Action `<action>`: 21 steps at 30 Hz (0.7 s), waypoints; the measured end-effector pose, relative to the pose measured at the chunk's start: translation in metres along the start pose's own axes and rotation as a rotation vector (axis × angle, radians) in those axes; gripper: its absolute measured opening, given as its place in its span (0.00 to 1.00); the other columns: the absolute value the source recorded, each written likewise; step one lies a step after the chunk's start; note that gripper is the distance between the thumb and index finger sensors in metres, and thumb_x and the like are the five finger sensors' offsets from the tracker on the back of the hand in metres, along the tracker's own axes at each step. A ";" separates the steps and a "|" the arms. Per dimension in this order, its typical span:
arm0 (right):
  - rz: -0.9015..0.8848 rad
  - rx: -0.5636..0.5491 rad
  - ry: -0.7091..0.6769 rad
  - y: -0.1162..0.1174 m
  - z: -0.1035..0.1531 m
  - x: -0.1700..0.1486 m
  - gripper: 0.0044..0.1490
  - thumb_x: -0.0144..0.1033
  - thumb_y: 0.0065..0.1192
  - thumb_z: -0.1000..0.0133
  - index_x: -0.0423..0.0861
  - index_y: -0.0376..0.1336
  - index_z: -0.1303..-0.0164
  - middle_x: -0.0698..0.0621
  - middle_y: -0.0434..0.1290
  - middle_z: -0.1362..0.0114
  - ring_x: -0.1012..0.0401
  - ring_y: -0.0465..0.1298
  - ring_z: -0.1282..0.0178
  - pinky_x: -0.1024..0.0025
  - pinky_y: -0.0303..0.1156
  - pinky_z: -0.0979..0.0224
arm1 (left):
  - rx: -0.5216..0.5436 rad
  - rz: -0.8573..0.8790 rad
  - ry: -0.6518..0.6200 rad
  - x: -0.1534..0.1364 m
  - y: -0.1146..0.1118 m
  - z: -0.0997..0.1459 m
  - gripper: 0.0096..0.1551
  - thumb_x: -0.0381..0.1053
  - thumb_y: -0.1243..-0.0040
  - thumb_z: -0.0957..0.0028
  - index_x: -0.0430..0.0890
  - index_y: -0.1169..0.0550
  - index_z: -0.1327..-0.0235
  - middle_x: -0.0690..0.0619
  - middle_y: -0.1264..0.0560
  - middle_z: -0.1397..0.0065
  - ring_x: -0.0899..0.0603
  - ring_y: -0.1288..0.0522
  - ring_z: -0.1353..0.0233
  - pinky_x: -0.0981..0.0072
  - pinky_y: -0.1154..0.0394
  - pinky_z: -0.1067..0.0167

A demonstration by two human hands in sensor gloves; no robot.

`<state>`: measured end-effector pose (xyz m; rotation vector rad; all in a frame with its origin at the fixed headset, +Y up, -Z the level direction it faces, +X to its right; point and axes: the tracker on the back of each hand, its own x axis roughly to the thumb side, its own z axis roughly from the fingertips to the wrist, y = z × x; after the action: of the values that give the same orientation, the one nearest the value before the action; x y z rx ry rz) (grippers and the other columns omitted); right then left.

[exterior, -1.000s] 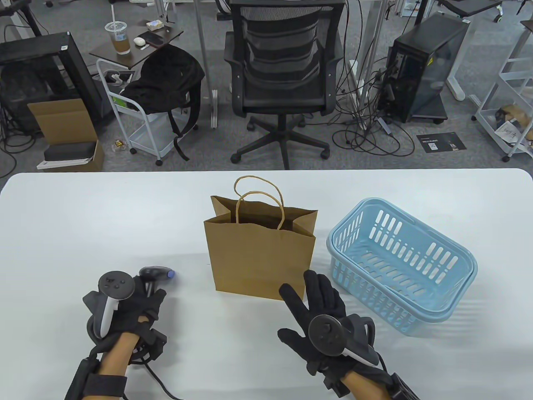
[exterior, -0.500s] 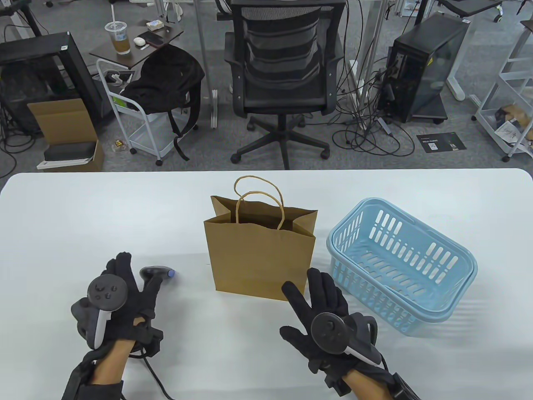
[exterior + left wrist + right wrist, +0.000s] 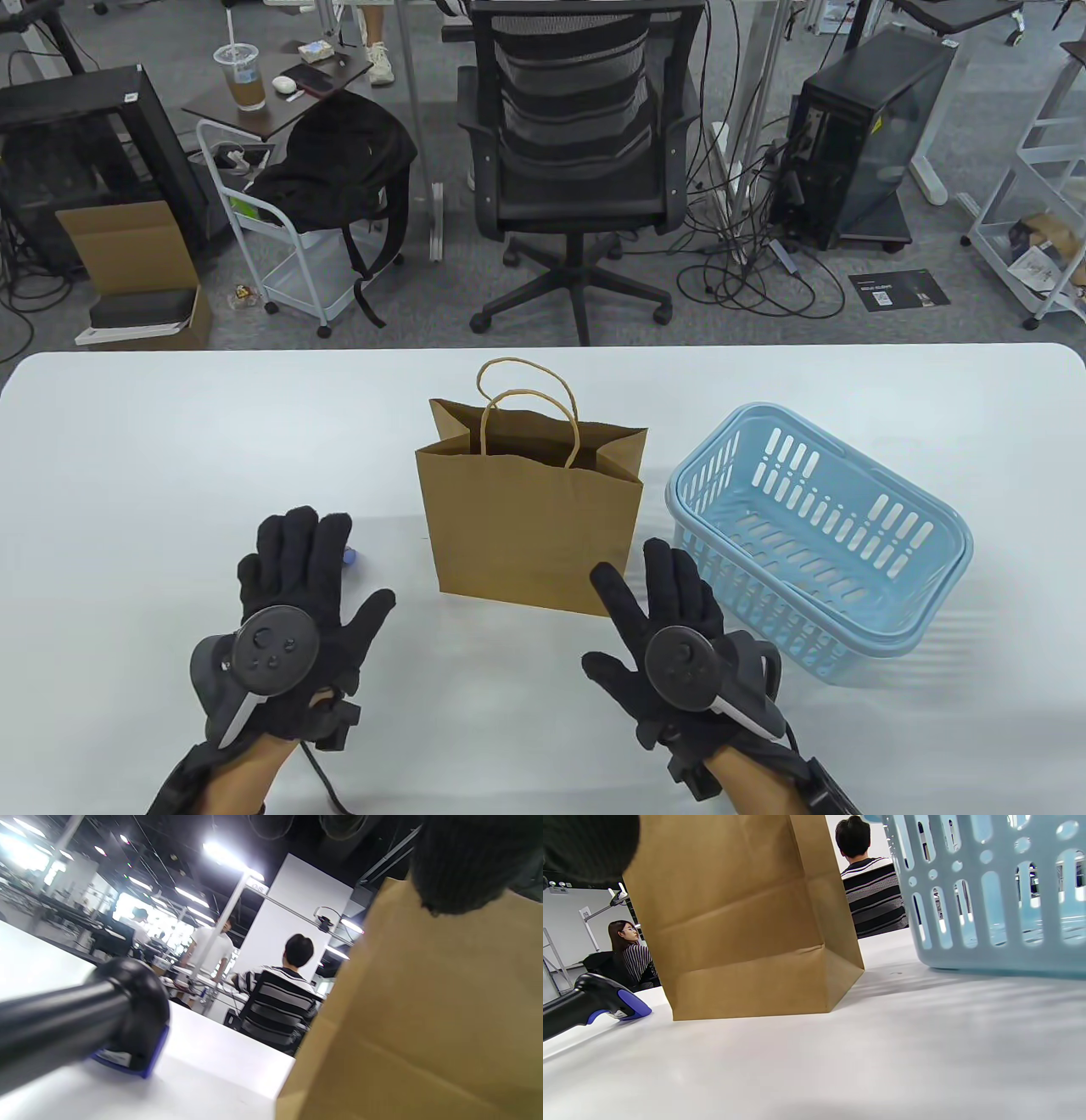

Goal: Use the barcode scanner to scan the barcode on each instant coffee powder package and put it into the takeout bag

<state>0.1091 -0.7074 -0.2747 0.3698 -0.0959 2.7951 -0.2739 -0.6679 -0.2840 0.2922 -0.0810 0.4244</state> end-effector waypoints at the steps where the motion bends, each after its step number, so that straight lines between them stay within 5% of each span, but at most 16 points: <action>1: 0.004 0.000 0.002 0.000 0.000 -0.001 0.57 0.74 0.57 0.49 0.72 0.35 0.15 0.41 0.25 0.11 0.41 0.33 0.11 0.41 0.41 0.12 | -0.008 0.016 -0.021 0.003 -0.001 0.001 0.57 0.77 0.43 0.55 0.66 0.55 0.18 0.57 0.58 0.10 0.42 0.64 0.10 0.41 0.62 0.18; 9: 0.002 0.003 0.018 0.001 -0.002 -0.008 0.57 0.74 0.57 0.48 0.73 0.34 0.15 0.41 0.23 0.11 0.41 0.33 0.11 0.41 0.40 0.12 | -0.073 -0.001 -0.141 0.021 -0.011 0.008 0.57 0.77 0.43 0.56 0.67 0.55 0.19 0.57 0.58 0.10 0.41 0.65 0.10 0.41 0.62 0.18; 21: 0.008 0.030 0.030 0.003 -0.001 -0.009 0.57 0.75 0.57 0.48 0.74 0.33 0.16 0.43 0.19 0.13 0.42 0.27 0.13 0.41 0.36 0.12 | -0.259 -0.040 -0.150 0.019 -0.040 0.005 0.60 0.78 0.44 0.56 0.69 0.63 0.22 0.58 0.67 0.12 0.43 0.73 0.13 0.44 0.67 0.19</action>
<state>0.1159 -0.7129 -0.2784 0.3346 -0.0492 2.8122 -0.2403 -0.6964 -0.2868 0.0699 -0.2741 0.3470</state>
